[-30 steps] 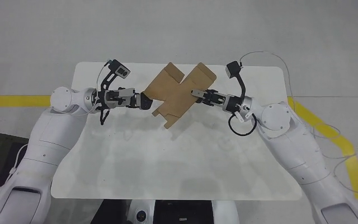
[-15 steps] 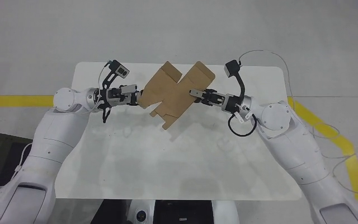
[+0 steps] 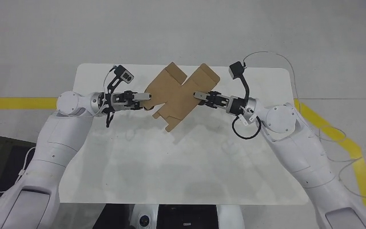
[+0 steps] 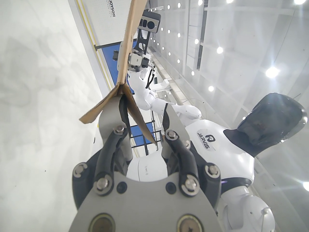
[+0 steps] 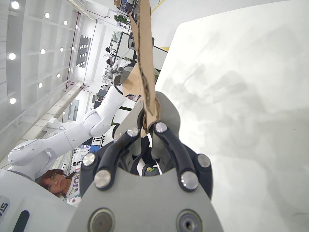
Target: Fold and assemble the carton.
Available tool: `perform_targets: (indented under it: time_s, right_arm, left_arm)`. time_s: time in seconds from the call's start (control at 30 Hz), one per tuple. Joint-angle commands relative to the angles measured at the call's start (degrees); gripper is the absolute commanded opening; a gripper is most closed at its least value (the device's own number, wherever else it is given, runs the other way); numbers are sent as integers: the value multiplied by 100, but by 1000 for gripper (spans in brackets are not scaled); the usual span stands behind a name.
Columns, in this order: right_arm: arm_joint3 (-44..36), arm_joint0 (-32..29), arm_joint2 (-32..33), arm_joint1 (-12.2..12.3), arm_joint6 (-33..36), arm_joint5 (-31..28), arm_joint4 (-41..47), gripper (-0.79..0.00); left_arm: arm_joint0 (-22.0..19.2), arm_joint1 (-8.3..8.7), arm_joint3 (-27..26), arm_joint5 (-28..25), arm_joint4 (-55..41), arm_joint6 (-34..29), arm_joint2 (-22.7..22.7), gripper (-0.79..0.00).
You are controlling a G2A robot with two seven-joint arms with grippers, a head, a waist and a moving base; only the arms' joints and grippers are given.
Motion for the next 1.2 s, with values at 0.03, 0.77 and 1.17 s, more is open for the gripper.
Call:
perform_targets:
  time_s: [0.03, 0.77, 1.17]
  right_arm:
    - [-19, 4, 14, -8, 21, 19, -70, -785]
    - [-93, -65, 167, -61, 170, 99, -213, -502]
    - [-18, -294, 870, 85, 604, 224, -225, 0]
  left_arm:
    - [-23, -28, 46, 20, 77, -20, 28, -459]
    - [-87, -133, 176, 10, 455, -10, 46, -785]
    - [-70, -4, -371, -8, 1054, 8, -265, -785]
